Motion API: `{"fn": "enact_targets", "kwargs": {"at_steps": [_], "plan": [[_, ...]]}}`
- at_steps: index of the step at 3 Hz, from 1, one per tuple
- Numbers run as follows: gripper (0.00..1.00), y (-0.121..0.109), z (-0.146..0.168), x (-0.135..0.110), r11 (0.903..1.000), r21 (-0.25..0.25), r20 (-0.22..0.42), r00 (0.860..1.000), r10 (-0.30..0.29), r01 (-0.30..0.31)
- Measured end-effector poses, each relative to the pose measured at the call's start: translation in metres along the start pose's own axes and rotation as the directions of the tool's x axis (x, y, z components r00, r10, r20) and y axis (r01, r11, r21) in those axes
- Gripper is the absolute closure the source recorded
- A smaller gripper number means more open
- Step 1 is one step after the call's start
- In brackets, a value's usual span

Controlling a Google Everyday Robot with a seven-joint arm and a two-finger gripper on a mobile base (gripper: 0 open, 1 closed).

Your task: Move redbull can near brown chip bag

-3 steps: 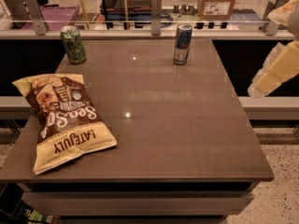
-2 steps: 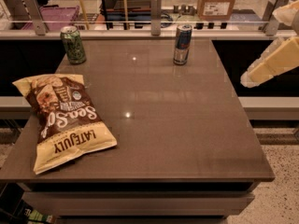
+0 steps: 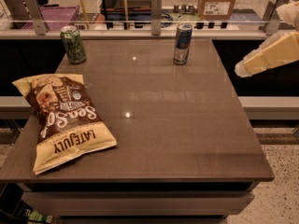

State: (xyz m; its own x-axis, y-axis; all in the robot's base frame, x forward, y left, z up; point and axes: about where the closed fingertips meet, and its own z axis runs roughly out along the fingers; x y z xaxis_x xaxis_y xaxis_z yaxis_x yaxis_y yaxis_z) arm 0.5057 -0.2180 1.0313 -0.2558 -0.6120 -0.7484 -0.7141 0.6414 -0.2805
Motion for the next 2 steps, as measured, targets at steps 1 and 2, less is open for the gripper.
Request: {"fn": "enact_targets", "kwargs": {"at_steps": [1, 2], "plan": [[0.00, 0.0005, -0.0002, 0.0003, 1.0000, -0.001, -0.003, 1.000, -0.002, 0.002], [0.00, -0.0058, -0.0043, -0.0033, 0.9984, 0.036, 0.012, 0.999, 0.044, -0.045]]}}
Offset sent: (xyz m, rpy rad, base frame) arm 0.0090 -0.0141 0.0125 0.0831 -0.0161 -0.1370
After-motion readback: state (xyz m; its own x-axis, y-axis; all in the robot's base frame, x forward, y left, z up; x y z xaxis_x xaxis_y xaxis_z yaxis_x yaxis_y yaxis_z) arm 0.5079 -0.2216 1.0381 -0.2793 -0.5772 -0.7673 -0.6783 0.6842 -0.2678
